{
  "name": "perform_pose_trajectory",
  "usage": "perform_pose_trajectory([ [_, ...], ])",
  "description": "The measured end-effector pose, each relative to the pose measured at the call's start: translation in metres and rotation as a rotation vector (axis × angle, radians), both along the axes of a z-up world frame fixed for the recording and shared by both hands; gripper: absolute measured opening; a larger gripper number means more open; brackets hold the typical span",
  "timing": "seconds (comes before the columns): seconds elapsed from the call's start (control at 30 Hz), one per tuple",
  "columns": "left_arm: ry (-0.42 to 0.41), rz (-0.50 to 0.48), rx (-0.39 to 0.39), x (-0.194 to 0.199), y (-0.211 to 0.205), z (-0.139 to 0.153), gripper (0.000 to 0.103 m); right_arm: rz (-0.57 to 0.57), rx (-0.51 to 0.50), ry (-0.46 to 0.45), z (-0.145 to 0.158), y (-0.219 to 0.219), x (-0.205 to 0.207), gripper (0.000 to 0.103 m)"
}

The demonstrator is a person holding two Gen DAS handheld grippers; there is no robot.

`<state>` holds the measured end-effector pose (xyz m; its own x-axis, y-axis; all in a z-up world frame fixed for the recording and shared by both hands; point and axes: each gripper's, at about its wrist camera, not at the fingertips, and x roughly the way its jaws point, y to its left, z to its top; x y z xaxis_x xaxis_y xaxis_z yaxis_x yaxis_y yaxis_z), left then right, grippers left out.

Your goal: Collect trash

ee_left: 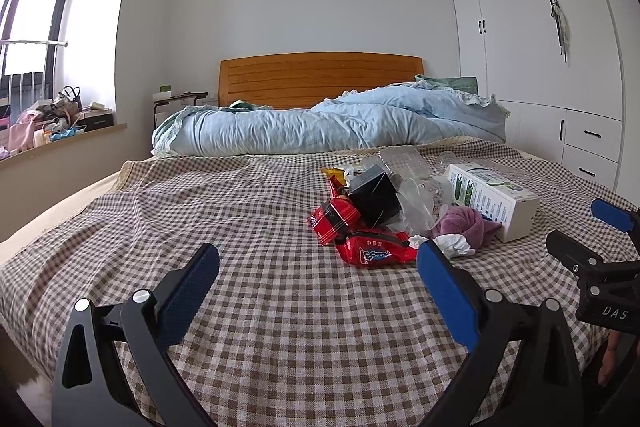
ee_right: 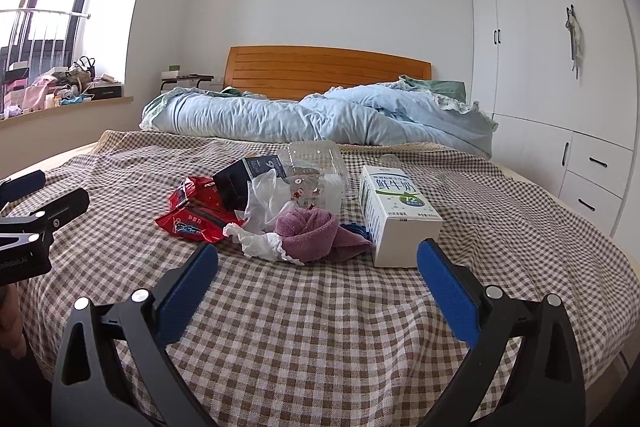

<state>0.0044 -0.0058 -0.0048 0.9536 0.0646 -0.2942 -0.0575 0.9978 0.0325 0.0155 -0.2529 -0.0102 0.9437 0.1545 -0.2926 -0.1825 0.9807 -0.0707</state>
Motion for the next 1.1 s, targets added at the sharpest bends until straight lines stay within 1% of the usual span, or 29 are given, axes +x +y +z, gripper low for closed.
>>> perform_pose_trajectory([
  [0.2, 0.005, 0.000, -0.015, 0.0007, 0.0026, 0.0008, 0.096, 0.000, -0.004, 0.006, -0.0013, 0.0005, 0.0012, 0.096],
  [0.5, -0.001, 0.007, 0.000, -0.0009, 0.0015, 0.0003, 0.096, -0.004, -0.008, 0.007, -0.0015, 0.0002, -0.0002, 0.096],
  [1.1, 0.006, 0.002, -0.004, 0.0000, 0.0003, 0.0013, 0.096, -0.003, -0.020, 0.006, -0.0010, 0.0022, -0.0005, 0.096],
])
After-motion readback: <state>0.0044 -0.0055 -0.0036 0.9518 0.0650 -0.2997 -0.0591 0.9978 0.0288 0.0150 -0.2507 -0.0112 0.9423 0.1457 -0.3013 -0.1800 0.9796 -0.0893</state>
